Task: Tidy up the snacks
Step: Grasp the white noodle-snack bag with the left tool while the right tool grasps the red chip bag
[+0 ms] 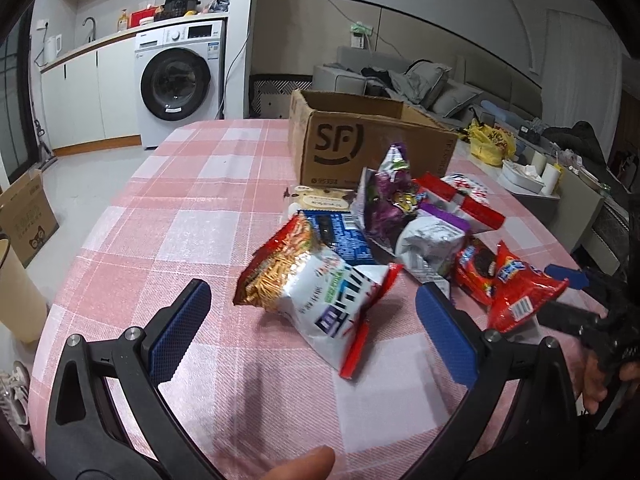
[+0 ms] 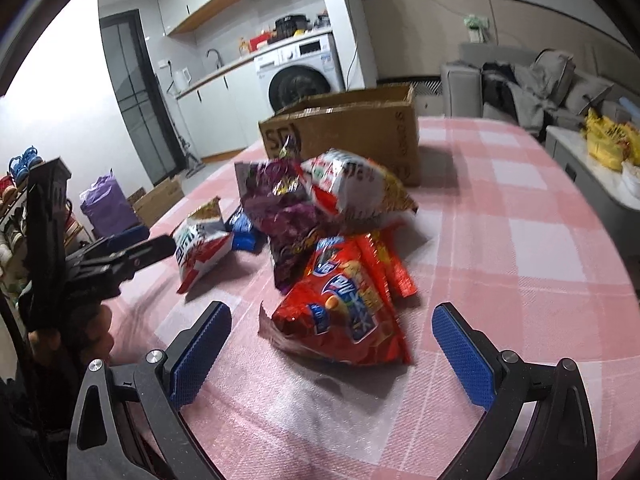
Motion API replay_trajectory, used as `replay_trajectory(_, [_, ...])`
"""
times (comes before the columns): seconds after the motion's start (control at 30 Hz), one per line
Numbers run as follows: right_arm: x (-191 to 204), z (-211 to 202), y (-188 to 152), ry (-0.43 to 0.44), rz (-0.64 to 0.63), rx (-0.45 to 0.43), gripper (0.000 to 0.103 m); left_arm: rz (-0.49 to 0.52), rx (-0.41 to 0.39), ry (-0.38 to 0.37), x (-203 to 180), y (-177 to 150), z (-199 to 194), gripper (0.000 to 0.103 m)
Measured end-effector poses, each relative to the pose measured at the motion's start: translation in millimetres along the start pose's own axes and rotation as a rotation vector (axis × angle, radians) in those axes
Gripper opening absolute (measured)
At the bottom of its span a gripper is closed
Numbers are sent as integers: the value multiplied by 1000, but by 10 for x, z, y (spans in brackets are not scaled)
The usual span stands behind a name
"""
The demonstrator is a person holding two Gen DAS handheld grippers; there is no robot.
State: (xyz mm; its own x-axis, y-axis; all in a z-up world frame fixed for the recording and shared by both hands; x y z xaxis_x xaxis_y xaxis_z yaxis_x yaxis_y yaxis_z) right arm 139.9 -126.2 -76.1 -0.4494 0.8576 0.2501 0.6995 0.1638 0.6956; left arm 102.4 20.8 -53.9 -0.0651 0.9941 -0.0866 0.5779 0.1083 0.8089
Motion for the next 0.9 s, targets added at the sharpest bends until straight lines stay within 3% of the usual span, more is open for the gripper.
replay_trajectory(0.33, [-68,220,-47,28,58,96,102,5,35,5,38,67,136,102])
replay_trajectory(0.5, [-84,272,-39,28,55,128,98,6,94,1,63,85,282,102])
replay_trajectory(0.9, [-65,342,-44,39,40,180,97,128,215,-28,-51,35,649,102])
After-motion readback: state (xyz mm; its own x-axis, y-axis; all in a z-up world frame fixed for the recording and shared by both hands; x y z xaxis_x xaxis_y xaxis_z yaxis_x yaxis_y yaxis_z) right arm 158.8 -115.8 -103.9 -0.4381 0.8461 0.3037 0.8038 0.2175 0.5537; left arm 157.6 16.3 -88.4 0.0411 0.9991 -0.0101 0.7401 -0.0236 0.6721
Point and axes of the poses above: each gripper's, at about its wrist camera, not at the fingertips, and z roughly the way its jaws point, x to its left, y to its top, the point moved 9 cm from there along z, roughly the way its jaws point, and after that the axes turned 2 degrees about z, right-handed, at the moved point
